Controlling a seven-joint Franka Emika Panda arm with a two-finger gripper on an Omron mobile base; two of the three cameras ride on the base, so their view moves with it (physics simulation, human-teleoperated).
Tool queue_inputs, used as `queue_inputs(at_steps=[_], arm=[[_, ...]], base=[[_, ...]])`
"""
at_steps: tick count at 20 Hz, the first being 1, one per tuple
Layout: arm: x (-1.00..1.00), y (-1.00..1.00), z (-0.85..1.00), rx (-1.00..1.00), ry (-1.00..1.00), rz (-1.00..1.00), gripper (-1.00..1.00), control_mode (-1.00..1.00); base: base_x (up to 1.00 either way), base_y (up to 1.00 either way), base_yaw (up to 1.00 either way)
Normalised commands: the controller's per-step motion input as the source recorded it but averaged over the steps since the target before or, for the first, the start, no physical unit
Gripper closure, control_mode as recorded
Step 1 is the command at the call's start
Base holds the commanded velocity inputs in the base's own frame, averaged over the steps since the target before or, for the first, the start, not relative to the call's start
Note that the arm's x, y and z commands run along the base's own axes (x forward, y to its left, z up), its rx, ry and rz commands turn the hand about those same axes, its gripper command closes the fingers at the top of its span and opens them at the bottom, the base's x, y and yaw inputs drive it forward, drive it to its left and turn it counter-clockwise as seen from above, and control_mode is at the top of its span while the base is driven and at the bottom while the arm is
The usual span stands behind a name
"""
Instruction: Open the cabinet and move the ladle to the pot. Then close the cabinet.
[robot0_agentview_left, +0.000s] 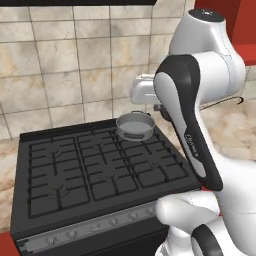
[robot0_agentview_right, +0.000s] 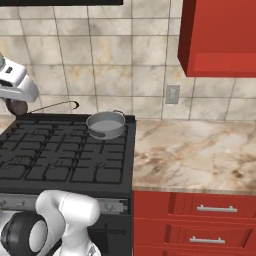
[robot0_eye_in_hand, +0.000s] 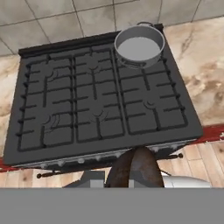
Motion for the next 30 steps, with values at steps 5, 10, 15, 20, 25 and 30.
queue_inputs(at_steps=[5,10,15,20,25,30], arm=[[0.76,-0.57,0.00,0.11,0.16,-0.43,1.00,-1.00],[0.95,-0.67,-0.11,0.10,0.17,-0.20,1.00,-1.00],[1.00,-0.28,-0.45,0.01,0.03,-0.01,1.00,-1.00],[1.00,-0.09,-0.62,0.00,0.01,0.00,1.00,-1.00],[0.94,-0.04,-0.54,0.00,0.03,0.00,1.00,-1.00],[0.72,0.00,-0.52,0.00,0.00,0.00,1.00,-1.00]], base=[[0.00,0.00,0.00],[0.00,0.00,0.00],[0.00,0.00,0.00],[0.00,0.00,0.00],[0.00,0.00,0.00],[0.00,0.00,0.00]])
